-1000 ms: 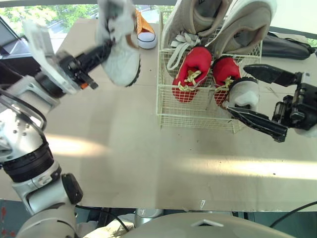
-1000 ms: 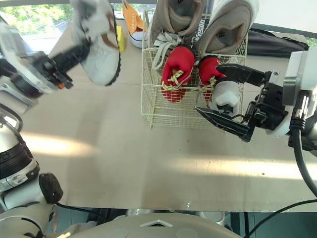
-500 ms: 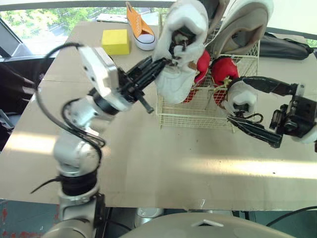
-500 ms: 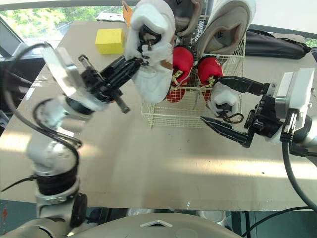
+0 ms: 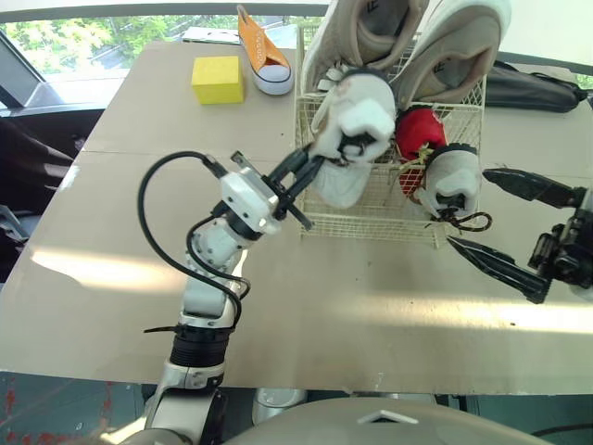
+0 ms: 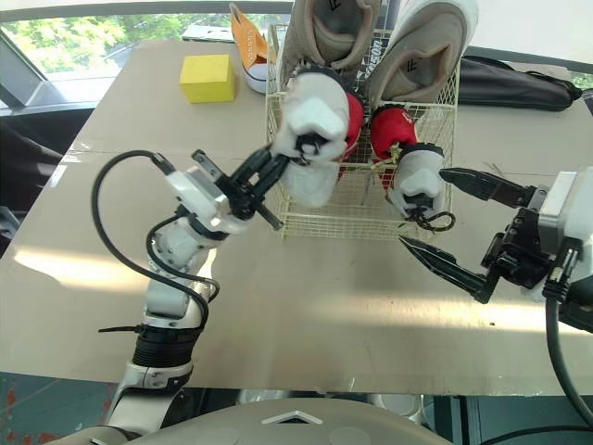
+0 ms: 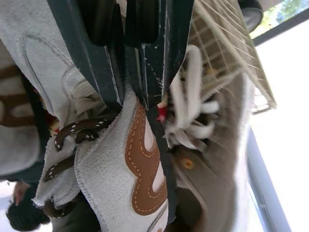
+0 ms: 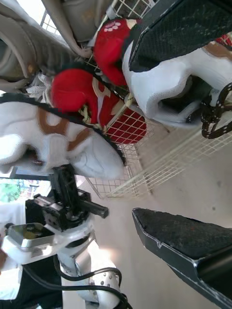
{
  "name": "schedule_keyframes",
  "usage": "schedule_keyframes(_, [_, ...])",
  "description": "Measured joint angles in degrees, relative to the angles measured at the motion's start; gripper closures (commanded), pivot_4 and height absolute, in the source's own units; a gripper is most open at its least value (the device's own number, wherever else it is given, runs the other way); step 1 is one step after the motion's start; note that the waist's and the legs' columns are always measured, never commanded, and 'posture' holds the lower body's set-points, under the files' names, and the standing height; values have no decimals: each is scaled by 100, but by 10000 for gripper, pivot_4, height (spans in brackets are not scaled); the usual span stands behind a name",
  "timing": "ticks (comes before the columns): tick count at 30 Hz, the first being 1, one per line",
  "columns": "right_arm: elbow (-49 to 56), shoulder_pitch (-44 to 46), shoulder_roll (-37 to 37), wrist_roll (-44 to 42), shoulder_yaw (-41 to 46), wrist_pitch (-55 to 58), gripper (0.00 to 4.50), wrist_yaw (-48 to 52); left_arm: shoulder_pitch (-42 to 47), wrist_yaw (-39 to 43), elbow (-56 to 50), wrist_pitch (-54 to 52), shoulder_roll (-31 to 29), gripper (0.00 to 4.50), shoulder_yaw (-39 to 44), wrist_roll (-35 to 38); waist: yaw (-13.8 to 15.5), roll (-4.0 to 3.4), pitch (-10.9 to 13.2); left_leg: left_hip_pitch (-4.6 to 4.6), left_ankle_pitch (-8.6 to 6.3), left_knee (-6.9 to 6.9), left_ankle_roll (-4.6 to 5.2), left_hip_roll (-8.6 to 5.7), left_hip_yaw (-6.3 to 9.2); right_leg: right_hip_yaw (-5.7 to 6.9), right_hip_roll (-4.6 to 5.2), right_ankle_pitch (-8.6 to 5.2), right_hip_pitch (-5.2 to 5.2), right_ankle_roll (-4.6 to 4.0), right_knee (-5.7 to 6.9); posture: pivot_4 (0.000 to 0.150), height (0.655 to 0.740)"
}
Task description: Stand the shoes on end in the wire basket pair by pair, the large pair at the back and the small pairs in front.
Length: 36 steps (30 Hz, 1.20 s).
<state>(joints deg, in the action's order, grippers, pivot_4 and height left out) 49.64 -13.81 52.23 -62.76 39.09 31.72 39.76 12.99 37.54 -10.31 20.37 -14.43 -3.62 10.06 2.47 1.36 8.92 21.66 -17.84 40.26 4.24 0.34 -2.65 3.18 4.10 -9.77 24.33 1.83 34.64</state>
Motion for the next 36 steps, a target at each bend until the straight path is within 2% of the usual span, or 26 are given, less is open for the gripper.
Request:
schedule_keyframes(8, [-859,-589,207,94,1331,0,0,1393,-413,-497,88,503,110,44250,-162,-445,-8,-19,-23,-3,-5,-1,8,2,0,1,1,-2,-4,3,-8,1500,7400])
schedule_keyframes(14, [-2051,78,754,6,1300,73,0,2289,-735,-1005,170,830,225,44250,-376,-991,-15,-41,-45,-11,-5,0,8,4,-6,-3,2,-14,-8,24,-8,1500,7400])
schedule_keyframes(17, [-2094,237,809,14,1071,84,0,2516,-925,-969,115,721,148,33675,-420,-862,-7,-44,-48,-9,-5,-5,7,11,5,7,0,-12,-7,18,-7,1500,7400])
schedule_keyframes(22, [-2123,492,781,183,613,83,0,2615,-1470,-660,-344,408,-294,8785,-482,-498,-26,-54,-49,-5,-6,-7,6,12,3,7,3,-6,-1,8,-8,1500,7400])
schedule_keyframes(23, [-2129,536,746,219,539,73,0,2614,-1549,-627,-464,314,-373,7288,-463,-396,-26,-55,-49,-5,-5,-7,5,13,3,7,3,-15,0,24,-8,1500,7400])
schedule_keyframes(25, [-2117,543,661,289,413,52,0,2613,-1724,-559,-685,48,-562,7288,-332,-151,-28,-54,-49,-7,-6,-7,4,19,2,9,3,-16,0,25,-7,1500,7400])
schedule_keyframes(28, [-2074,507,453,436,221,37,0,2588,-2161,-328,-1254,-746,-1177,7288,10,591,-37,-59,-46,-4,-6,-7,3,25,-1,13,3,-17,8,26,-5,1500,7400])
schedule_keyframes(30, [-1987,291,268,661,192,-33,0,2579,-2786,-3,-1832,-1793,-1951,7288,445,1708,-36,-57,-43,11,-6,-10,1,27,-2,15,3,-18,26,27,-2,1500,7400])
schedule_keyframes(32, [-1971,178,193,798,196,-81,0,2588,-3018,100,-1992,-2307,-2235,7288,707,2254,-23,-74,-37,14,-6,-11,1,24,-6,13,7,-18,27,27,-6,1500,7400])
schedule_keyframes(33, [-1919,-53,68,968,232,-168,0,2614,-3298,237,-2180,-2719,-2521,7288,982,2704,-8,-56,-33,22,-6,-11,0,25,-1,18,6,-19,33,27,-7,1500,7400])
schedule_keyframes(35, [-1880,-772,-243,1368,428,-385,0,2720,-4092,638,-2343,-3469,-3280,7288,1929,3378,2,-40,-38,21,-13,-15,-13,28,17,38,2,-27,29,32,-15,1500,7400])
schedule_keyframes(36, [-1923,-905,-341,1463,468,-432,0,2743,-4242,721,-2324,-3632,-3387,7288,2159,3478,1,-56,-34,20,-14,-15,-13,26,14,36,3,-29,26,36,-22,1500,7400])
